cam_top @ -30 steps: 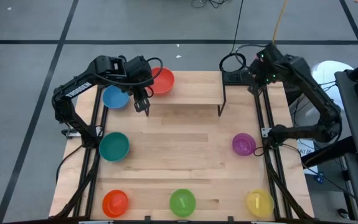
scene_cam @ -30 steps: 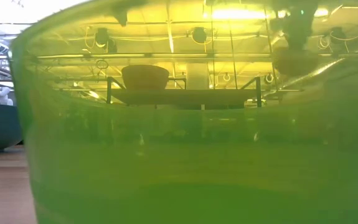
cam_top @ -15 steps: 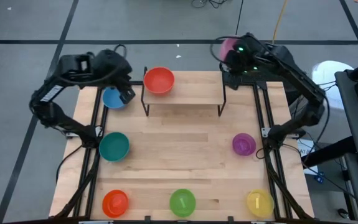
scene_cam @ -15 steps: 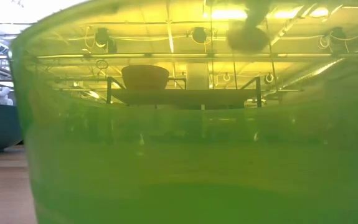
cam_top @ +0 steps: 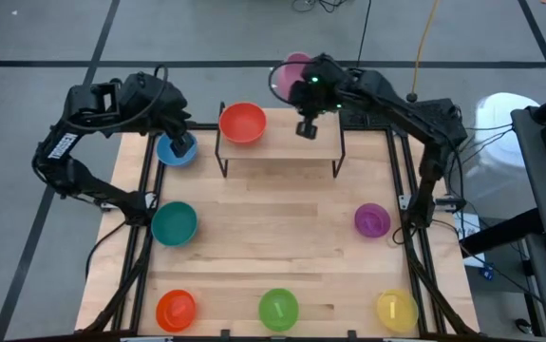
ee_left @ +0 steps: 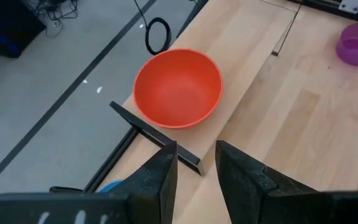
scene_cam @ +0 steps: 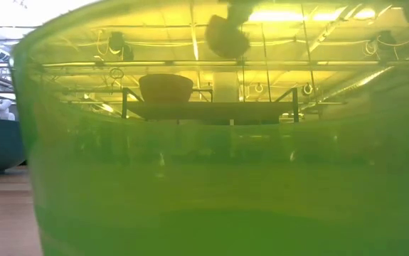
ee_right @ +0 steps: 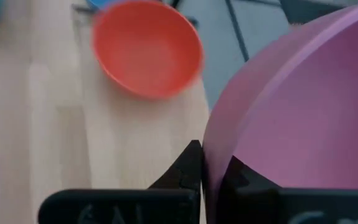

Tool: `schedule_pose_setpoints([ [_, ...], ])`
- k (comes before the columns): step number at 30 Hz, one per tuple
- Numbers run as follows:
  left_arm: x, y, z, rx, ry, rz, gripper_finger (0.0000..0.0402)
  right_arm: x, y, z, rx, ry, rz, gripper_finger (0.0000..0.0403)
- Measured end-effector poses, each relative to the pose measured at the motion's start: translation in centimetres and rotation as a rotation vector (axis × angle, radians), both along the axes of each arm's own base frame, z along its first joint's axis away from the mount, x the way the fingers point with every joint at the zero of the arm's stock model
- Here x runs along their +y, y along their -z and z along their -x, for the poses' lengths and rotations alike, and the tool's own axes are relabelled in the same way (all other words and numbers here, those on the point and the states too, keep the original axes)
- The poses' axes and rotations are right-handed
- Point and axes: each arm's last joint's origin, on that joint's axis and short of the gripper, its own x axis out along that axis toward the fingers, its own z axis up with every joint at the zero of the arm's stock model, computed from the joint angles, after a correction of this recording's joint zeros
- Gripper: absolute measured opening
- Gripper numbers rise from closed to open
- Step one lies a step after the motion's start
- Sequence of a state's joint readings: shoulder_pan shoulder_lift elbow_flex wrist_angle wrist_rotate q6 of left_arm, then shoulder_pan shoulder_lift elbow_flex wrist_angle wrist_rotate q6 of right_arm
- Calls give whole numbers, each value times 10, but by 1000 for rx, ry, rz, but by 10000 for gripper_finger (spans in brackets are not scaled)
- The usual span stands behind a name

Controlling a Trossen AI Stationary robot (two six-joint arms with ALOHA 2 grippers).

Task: Place and stack bowls onto a shelf
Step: Stack the pink bowl on top of the orange bowl on the shelf

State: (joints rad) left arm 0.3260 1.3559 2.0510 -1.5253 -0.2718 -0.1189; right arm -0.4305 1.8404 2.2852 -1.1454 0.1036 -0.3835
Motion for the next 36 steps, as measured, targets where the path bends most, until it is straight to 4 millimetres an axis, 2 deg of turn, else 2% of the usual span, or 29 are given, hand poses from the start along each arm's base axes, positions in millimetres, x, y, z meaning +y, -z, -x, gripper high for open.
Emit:
schedule_pose_setpoints([
  [4, -1, 1, 3, 30, 14, -3, 115, 2, 7, -21, -66, -85, -34, 0],
  [8, -1, 1, 3, 57, 50, -29, 115, 6, 14, -33, -82, -127, -48, 0],
  [15, 1, 2, -4, 89, 117, -81, 115, 14, 14, -35, -76, -197, -62, 0],
  [21, 4, 4, -12, 150, 226, -146, 115, 30, 23, -24, 138, -355, -32, 0],
  [27, 7, 13, -34, 185, 440, -120, 115, 54, 31, -20, 297, -573, 12, 0],
  [31, 9, 23, -54, 224, 577, -121, 115, 70, 33, -20, 291, -746, -46, 0],
  [36, 6, 33, -81, 242, 735, -161, 115, 86, 33, -22, 277, -869, -67, 0],
])
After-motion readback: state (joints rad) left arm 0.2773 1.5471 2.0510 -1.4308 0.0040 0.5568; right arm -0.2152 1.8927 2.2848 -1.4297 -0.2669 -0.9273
